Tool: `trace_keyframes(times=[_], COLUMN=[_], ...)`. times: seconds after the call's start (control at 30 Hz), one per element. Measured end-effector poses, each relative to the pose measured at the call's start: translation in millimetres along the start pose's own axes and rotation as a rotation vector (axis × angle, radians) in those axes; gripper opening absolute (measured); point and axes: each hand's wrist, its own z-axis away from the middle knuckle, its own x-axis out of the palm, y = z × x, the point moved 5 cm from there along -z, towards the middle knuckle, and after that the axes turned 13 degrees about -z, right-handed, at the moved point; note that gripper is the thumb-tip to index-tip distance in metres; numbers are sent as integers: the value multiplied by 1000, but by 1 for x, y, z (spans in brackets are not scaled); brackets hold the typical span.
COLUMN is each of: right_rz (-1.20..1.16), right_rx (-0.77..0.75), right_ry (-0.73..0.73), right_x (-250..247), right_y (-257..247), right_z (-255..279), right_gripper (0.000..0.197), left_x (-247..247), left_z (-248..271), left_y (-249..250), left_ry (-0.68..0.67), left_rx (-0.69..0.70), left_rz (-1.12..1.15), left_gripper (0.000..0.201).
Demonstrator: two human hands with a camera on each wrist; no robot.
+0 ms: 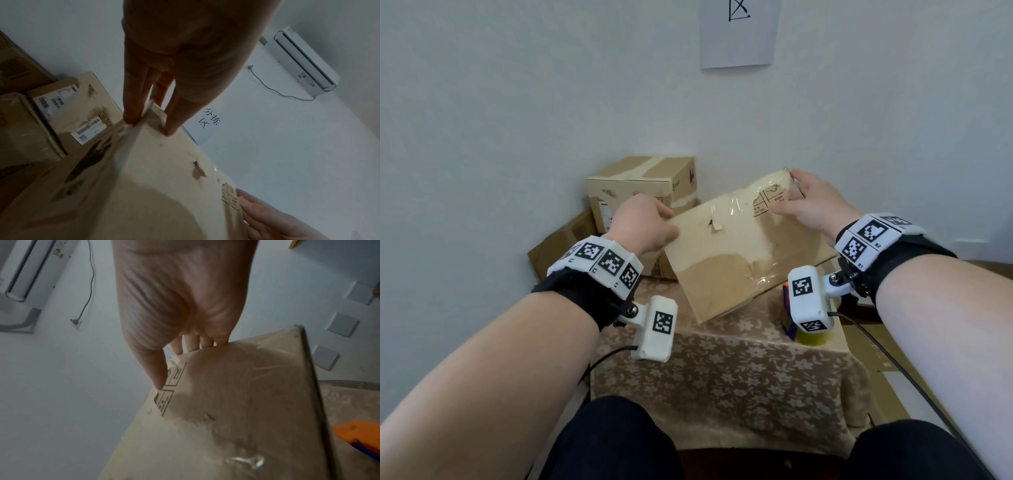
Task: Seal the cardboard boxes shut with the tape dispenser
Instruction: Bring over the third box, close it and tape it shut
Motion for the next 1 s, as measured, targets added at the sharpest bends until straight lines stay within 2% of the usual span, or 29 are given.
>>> trace_keyframes(times=[0.1,0.23,0.33,0.43,0.53,0.6,0.77,0.87,1.0], right_rz=[83,287,437,354,296,256,121,94,147], right_rx=[-13,38,162,309,342,342,416,407,337], right_ry=[-24,-25,101,149,48,-23,-173,-219,-254], right_x=[5,8,-1,-6,4,13,28,32,34], right_y=[-1,2,14,30,34,31,28,26,28], right_z=[-4,-9,-6,3,7,7,15,19,14], right_gripper=[96,95,102,97,77,73,100,102,108], left_x=[3,5,7,10,14,17,31,41,61], left_z=[0,-4,-9,-12,-11,-8,-1,1,2], left_y=[-8,-9,-7,-4,5,16,49,61,65], left_ry=[-55,-77,-74,-77,-76,-92,-187,-230,-387], left_rx=[-20,-57,-78,-69,-31,2,108,138,195], left_rz=[76,132,127,114,53,26,-84,-134,-96], left_gripper=[19,11,19,27,36,39,34,36,36])
